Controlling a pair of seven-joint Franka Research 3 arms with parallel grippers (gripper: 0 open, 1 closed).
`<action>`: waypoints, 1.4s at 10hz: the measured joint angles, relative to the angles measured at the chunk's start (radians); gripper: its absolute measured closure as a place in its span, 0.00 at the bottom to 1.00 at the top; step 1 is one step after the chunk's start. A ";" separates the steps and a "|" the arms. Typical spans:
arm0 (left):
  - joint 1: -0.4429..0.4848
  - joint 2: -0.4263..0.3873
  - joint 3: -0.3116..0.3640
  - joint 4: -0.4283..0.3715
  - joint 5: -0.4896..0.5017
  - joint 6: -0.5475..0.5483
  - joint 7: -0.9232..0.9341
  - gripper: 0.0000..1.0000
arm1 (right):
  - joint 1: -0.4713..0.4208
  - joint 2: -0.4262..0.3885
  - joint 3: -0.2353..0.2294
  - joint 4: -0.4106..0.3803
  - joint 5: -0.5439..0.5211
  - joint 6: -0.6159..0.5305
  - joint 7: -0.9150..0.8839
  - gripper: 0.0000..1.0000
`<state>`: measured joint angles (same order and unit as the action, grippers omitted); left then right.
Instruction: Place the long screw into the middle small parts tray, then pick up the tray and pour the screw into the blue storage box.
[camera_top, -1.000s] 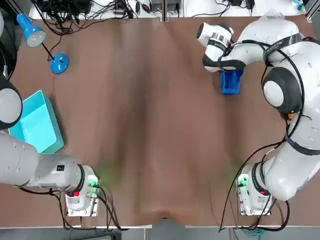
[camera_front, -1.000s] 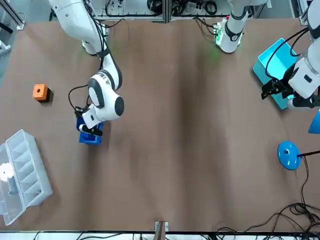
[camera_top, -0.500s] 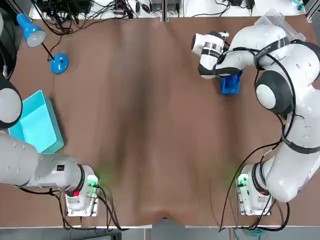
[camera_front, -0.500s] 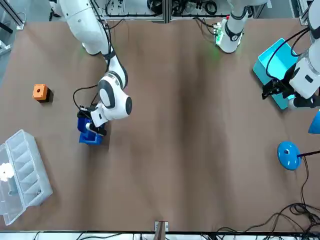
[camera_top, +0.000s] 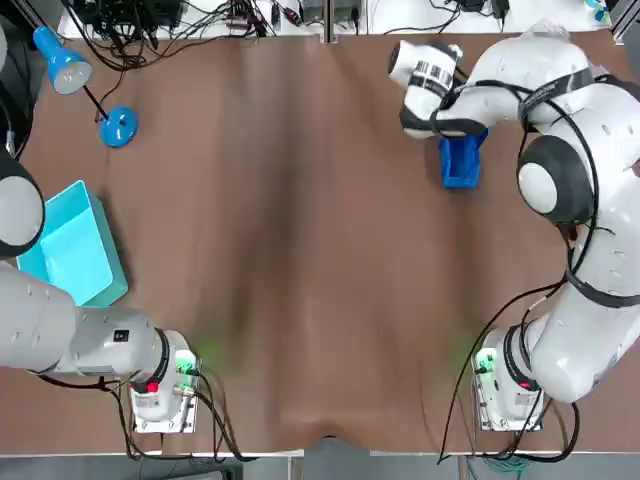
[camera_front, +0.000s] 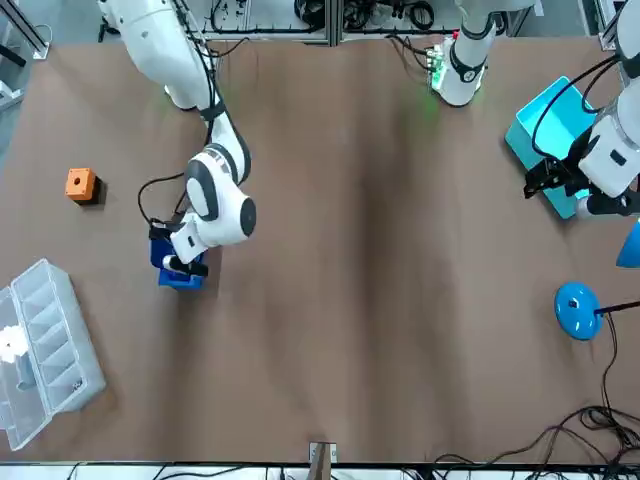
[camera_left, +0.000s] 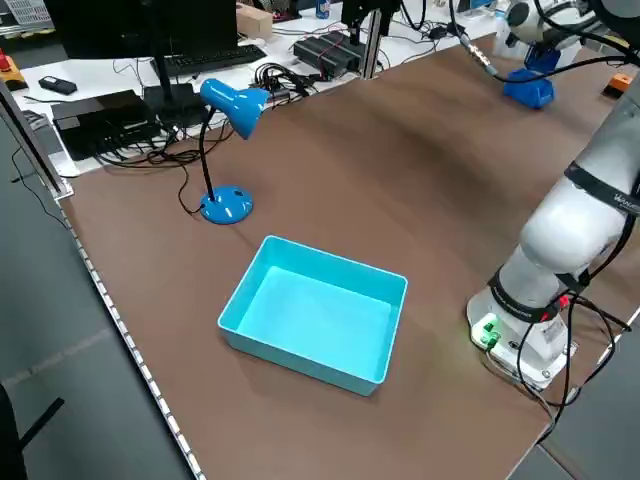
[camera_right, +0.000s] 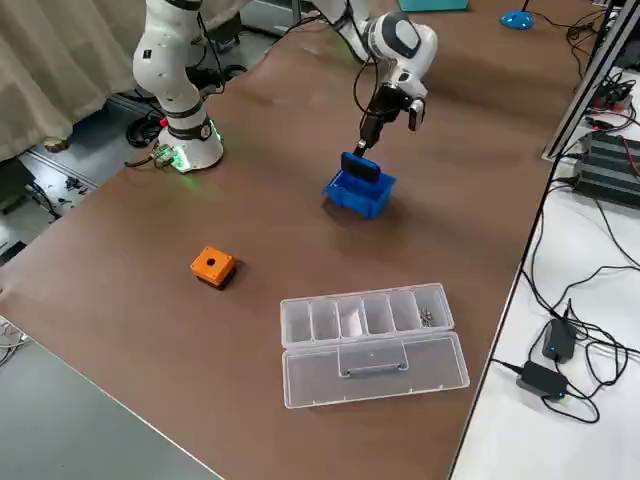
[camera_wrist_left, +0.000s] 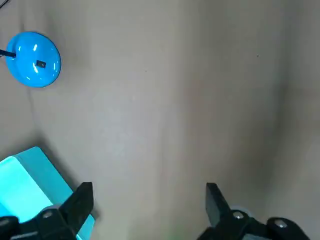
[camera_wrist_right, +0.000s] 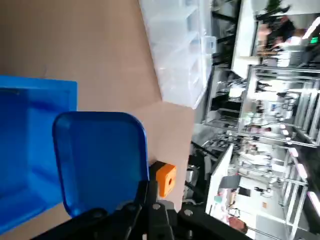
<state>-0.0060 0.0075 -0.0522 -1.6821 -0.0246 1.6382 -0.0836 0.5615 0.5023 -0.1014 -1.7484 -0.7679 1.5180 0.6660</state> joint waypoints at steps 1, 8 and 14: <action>0.000 0.000 0.000 0.000 0.000 0.000 0.000 0.01 | -0.009 -0.016 -0.001 0.035 0.053 0.000 -0.070 0.99; 0.001 0.000 0.000 0.000 0.000 0.000 0.000 0.01 | -0.021 -0.082 0.007 0.199 0.552 0.173 -0.244 0.99; 0.007 0.047 0.007 0.100 0.000 0.006 -0.070 0.01 | -0.005 -0.020 0.011 0.217 0.983 0.376 -0.248 0.99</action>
<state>0.0007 0.0545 -0.0450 -1.5820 -0.0245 1.6446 -0.1534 0.5562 0.4824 -0.0909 -1.5310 0.2148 1.8944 0.4177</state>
